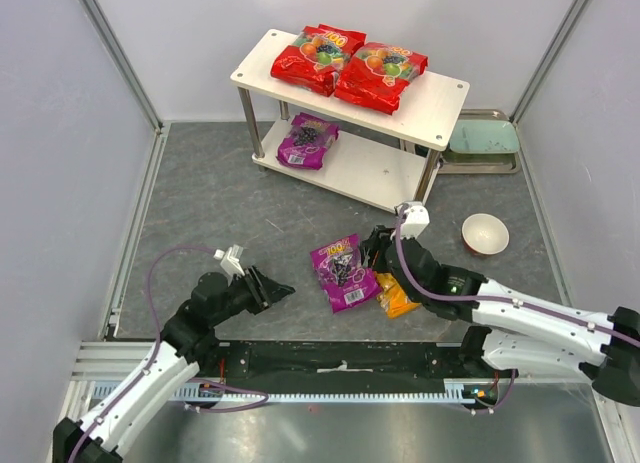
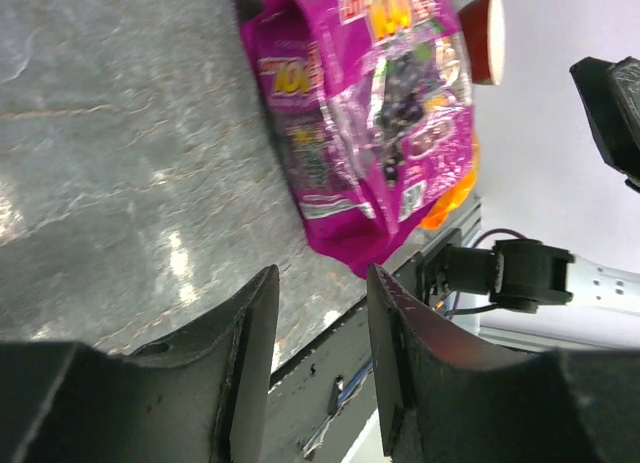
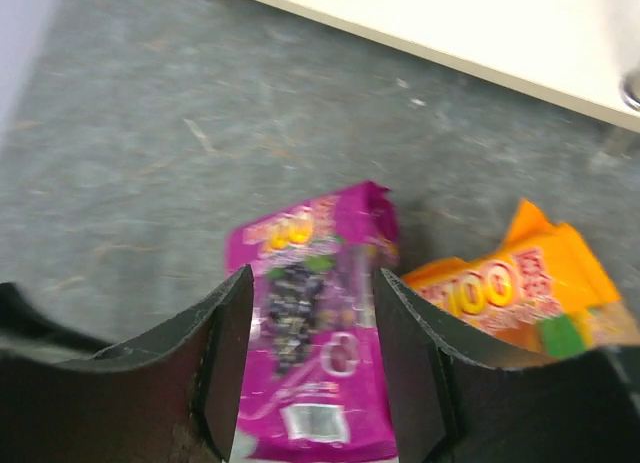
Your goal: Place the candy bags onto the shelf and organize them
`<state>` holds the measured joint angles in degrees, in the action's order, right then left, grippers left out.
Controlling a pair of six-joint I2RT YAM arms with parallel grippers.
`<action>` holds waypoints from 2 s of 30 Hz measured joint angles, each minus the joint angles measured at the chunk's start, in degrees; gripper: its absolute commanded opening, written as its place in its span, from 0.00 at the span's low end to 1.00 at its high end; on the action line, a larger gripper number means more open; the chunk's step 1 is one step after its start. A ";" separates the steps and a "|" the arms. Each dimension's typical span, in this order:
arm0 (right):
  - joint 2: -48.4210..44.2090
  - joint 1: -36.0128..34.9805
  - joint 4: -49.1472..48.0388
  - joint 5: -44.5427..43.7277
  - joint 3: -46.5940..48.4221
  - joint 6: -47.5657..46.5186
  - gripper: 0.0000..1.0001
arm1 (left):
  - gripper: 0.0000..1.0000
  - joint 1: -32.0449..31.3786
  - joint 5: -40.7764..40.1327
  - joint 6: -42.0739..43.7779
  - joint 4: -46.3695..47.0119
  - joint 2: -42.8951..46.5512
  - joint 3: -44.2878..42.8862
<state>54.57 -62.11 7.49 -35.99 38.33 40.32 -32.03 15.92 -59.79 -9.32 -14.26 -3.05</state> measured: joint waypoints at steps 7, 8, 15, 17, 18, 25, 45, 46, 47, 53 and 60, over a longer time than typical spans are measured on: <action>8.04 6.05 2.91 2.95 -0.66 -1.60 0.66 | 0.46 0.00 0.04 0.42 -0.02 -8.13 -0.11; 8.81 6.56 2.84 3.56 -0.66 -1.75 0.66 | 0.46 0.00 0.04 0.48 -0.02 -8.26 -0.11; 11.61 11.23 -2.19 12.57 -3.15 -2.62 0.64 | 0.46 0.02 0.07 0.52 -0.02 -7.04 -0.11; 12.63 12.13 -4.13 15.21 -4.02 -2.67 0.61 | 0.46 0.02 0.09 0.52 -0.02 -6.78 -0.11; 13.09 12.50 -5.25 16.61 -4.57 -2.67 0.58 | 0.46 0.02 0.09 0.52 -0.02 -6.64 -0.11; 16.15 13.27 -9.70 23.21 -5.75 -3.19 0.00 | 0.46 0.02 0.09 0.52 -0.02 -6.45 -0.11; 12.48 10.99 13.33 13.27 13.66 -20.04 0.00 | 0.45 0.02 1.66 1.81 9.57 -24.87 -1.64; 13.14 10.10 14.01 11.93 14.25 -20.70 0.00 | 0.45 0.02 2.05 1.95 10.84 -26.49 -1.97; 13.88 9.25 14.36 10.88 14.60 -21.22 0.00 | 0.45 0.00 2.34 2.03 12.24 -28.06 -2.34; 26.08 0.31 14.58 3.80 16.52 -22.32 0.00 | 0.44 0.00 2.93 2.54 18.29 -34.10 -4.61; 29.88 -5.07 10.69 1.97 18.03 -20.41 0.00 | 0.34 -0.28 3.85 2.91 26.60 -43.10 -6.10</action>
<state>84.44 -67.18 18.17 -34.02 56.36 19.90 -32.32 19.77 -56.88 17.28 -57.36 -9.15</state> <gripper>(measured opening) 0.010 0.375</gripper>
